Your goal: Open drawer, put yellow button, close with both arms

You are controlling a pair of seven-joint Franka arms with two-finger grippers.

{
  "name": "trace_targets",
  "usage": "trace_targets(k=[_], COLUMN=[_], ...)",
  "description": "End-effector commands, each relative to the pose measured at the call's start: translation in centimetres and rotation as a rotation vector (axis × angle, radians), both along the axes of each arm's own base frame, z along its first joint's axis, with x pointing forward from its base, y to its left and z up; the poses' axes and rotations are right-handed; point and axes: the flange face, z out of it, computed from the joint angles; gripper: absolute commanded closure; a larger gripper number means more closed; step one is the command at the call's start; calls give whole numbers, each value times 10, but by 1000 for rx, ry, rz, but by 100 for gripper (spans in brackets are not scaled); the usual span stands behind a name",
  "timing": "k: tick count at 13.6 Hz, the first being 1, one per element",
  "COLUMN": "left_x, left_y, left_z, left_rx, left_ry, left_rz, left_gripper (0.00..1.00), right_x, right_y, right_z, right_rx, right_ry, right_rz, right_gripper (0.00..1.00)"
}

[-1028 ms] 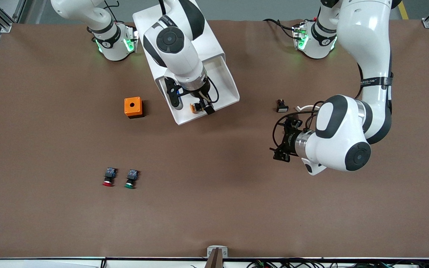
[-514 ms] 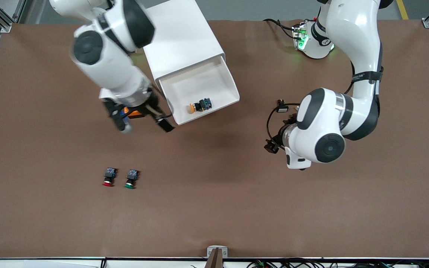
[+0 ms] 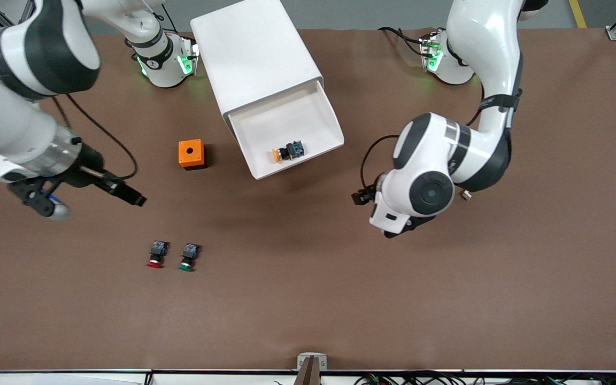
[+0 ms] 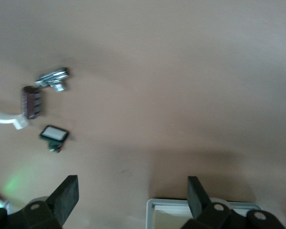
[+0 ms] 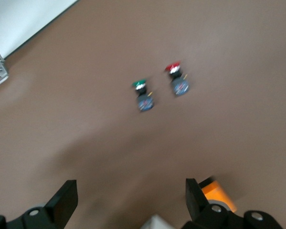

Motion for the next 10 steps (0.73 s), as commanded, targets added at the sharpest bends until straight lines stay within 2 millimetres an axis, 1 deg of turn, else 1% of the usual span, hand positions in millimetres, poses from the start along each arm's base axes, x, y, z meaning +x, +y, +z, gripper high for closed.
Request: trace_targets(k=[1,2,3,4,5,6,8,10], left_x=[-28,-35,-45,-54,-69,-82,-103,-132], left_y=[-56,-70,-85,-97,-113,-127,-146,-172], left_z=[-6,-6,-9,-13,-14,-13,-13,-16], left_rx=[-2,-7,-14,-14,-18,-24,-27,-16], left_ry=[-90,-111,-115,-111,-108,-105,-91,-75], left_rz=[-101,-110,-129,-144,-173,-199,-200,-180], left_gripper=[0,0,0,0,0,0,0,0], right_x=[-7,-10,-16,-21,-29,-35,-44,-44], right_y=[-80,-107,-127,-140,-148,-150,-154,-157], right_z=[13,18,25,30,39,46,44,42], right_rx=[-46,-60,-72,-90,-124,-139,-119,-114], right_ry=[-33,-48,-57,-55,-50,-35,22,31], right_rz=[190,243,281,302,315,325,318,314], right_gripper=[0,0,0,0,0,0,0,0])
